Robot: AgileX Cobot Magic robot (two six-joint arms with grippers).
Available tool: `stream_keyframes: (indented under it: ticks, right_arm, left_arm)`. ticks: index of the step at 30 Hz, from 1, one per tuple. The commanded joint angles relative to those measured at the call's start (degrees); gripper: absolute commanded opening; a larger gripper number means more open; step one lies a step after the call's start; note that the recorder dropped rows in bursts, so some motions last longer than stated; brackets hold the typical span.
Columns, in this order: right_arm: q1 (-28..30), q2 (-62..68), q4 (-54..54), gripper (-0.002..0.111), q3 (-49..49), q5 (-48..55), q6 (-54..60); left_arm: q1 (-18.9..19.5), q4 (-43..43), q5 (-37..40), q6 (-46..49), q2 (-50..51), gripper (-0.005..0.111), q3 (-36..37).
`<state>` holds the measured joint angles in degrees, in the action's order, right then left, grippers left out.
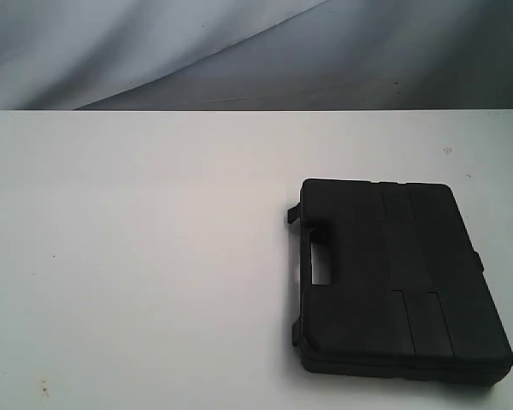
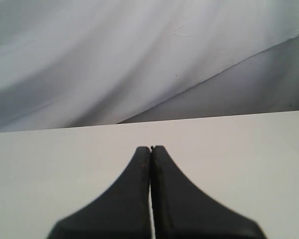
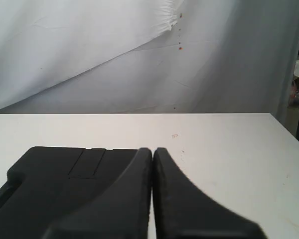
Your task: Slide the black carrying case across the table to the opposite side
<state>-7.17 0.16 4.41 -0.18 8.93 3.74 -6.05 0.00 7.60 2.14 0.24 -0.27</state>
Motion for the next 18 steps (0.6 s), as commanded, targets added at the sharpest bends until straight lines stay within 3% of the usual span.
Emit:
stream_keyframes:
  ticks: [1,18]
  right_arm:
    - [0.32,-0.16,0.41,0.0,0.18,-0.69,0.29]
    - [0.32,-0.16,1.25,0.0,0.18,-2.57,0.29]
  left_arm:
    - [0.1,0.0,-0.07,-0.15,-0.24,0.0,0.27]
    - [0.1,0.0,-0.07,-0.16,-0.24,0.0,0.27]
